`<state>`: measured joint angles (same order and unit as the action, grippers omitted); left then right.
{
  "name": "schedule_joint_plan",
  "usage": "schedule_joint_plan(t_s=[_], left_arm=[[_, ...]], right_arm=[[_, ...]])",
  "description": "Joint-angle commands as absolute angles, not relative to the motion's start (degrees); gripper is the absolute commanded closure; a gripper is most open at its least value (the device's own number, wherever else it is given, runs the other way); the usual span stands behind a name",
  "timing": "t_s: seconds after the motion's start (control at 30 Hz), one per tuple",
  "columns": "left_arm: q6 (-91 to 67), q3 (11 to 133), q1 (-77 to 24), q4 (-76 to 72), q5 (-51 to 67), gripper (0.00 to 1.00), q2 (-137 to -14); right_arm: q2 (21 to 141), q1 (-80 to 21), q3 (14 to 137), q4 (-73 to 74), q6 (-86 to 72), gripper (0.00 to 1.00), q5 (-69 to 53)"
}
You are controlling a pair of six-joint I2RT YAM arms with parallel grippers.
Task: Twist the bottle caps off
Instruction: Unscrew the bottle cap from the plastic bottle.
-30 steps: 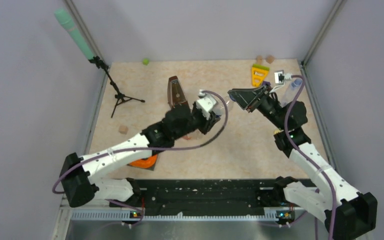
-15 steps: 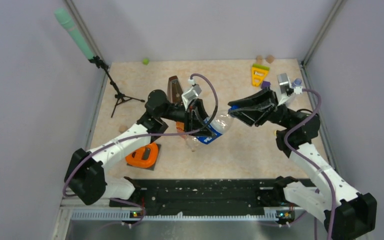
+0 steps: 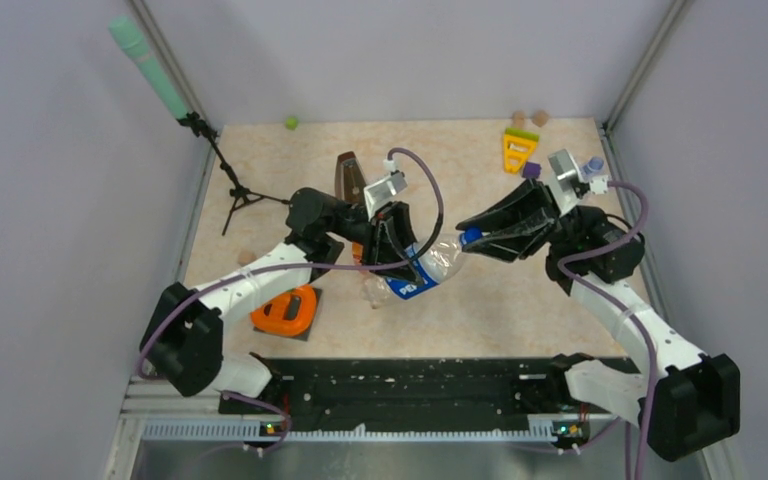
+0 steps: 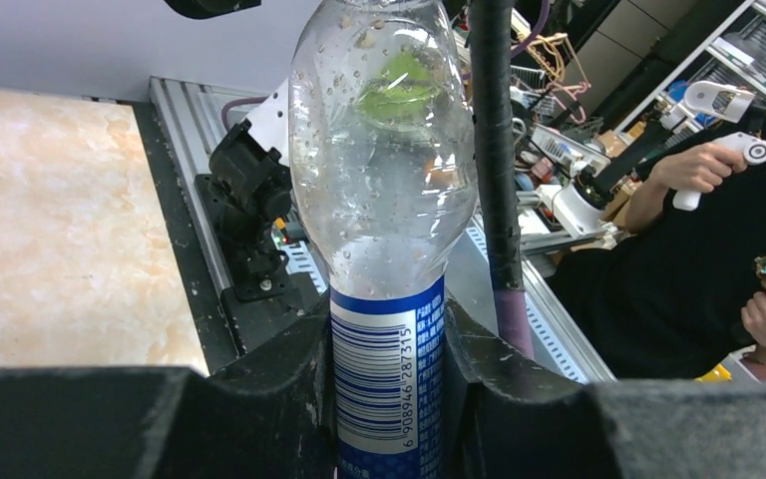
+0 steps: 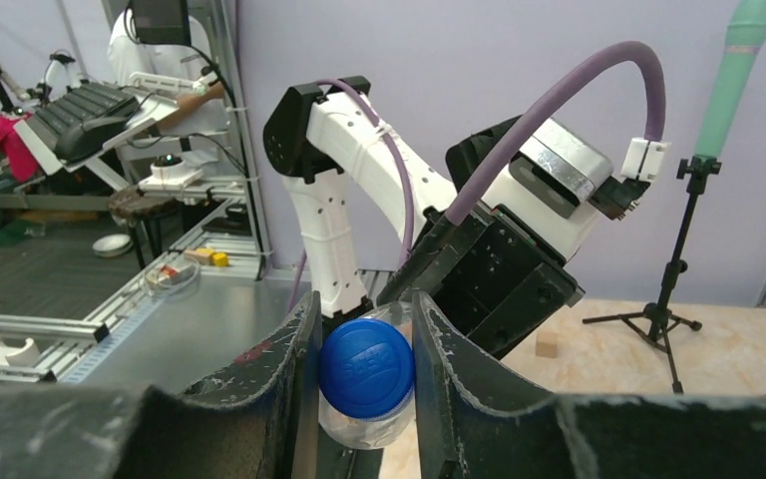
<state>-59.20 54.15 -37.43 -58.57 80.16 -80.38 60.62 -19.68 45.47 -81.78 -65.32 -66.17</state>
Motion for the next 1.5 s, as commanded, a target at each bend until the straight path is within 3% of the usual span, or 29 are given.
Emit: schedule_joint_plan(t_s=[0.0,0.1,0.17,0.23,0.3,0.4,0.53,0.6,0.73,0.9,1.2,1.47], left_arm=[[-59.4,54.7,-35.8,-64.1,84.2,1.0,-81.7],[-57.2,54.0,-35.9,-63.0,78.8,1.0,-81.4],[-51.5,53.6,-36.3,-58.6,74.9,1.0,-80.2],[-42.5,54.0,-37.1,-49.0,71.0,1.0,-78.2],[-30.6,55.2,-38.5,-32.4,65.0,1.0,-75.0],[-16.0,57.7,-41.6,-17.7,53.8,1.0,-71.7],[-11.9,56.7,-43.7,-15.9,46.7,1.0,-69.3],[-10.0,56.6,-44.9,-14.5,43.6,1.0,-68.3],[-5.4,57.6,-48.4,-9.2,36.0,1.0,-67.7],[-0.5,58.7,-54.8,-3.8,13.8,1.0,-67.2],[5.7,57.2,-62.0,-7.0,-13.0,1.0,-66.1],[12.7,56.8,-67.7,-10.2,-25.4,1.0,-67.9]], right_arm=[[59.1,-18.7,48.5,-95.2,-70.5,1.0,-68.0],[56.8,-18.7,46.2,-80.0,-61.6,1.0,-64.3],[54.6,-18.6,45.1,-67.7,-54.5,0.91,-60.9],[51.7,-18.6,43.9,-57.6,-48.9,0.82,-55.0],[49.3,-18.7,43.5,-47.5,-44.6,0.8,-48.3],[46.9,-18.7,41.2,-45.2,-44.4,0.65,-42.3],[46.7,-18.7,38.9,-46.6,-46.8,0.42,-38.7],[47.1,-18.7,38.8,-46.3,-47.2,0.37,-37.8],[47.0,-18.7,38.6,-45.5,-47.9,0.33,-34.9],[45.7,-18.7,38.0,-42.9,-48.9,0.3,-30.0],[43.6,-18.7,39.6,-25.4,-45.9,0.29,-21.2],[45.8,-18.8,39.2,-27.0,-48.5,0.28,-22.2]])
